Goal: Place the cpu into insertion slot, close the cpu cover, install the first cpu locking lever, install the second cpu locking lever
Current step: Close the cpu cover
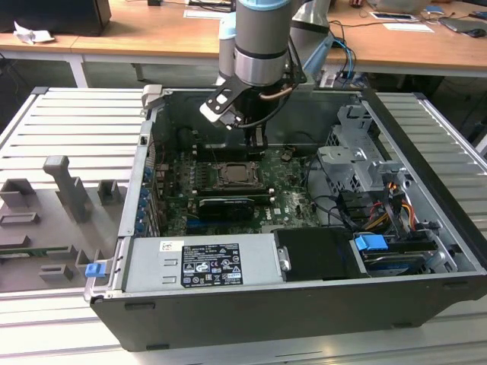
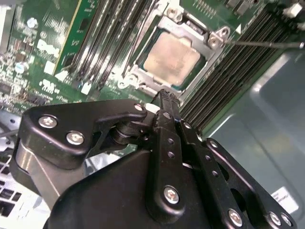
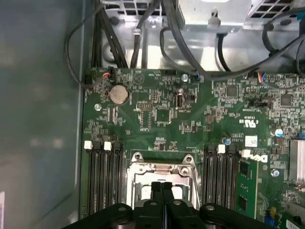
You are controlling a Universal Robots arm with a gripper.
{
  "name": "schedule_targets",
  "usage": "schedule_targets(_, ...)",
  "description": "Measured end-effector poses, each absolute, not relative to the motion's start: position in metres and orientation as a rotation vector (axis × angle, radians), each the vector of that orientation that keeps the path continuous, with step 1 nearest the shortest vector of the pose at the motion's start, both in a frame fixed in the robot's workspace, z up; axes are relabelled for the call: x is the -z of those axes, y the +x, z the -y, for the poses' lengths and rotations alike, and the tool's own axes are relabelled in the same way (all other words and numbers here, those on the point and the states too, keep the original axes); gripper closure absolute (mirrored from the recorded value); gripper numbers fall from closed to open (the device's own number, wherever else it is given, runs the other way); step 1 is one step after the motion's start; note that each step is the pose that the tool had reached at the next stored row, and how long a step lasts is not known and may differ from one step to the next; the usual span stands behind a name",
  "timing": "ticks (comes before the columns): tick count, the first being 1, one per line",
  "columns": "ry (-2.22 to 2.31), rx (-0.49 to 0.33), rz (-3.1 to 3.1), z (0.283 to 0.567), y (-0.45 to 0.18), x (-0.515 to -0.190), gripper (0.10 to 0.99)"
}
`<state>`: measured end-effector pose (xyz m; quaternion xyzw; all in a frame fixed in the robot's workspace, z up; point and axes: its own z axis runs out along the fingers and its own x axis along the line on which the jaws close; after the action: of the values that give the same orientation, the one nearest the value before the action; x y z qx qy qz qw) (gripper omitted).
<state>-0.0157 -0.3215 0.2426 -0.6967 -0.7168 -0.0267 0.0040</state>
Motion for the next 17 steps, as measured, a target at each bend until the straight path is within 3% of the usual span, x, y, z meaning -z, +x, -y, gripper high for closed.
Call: schedule_targets(17,-2.183,0.084,2.246,0.321,-0.03,-0.238,0.98)
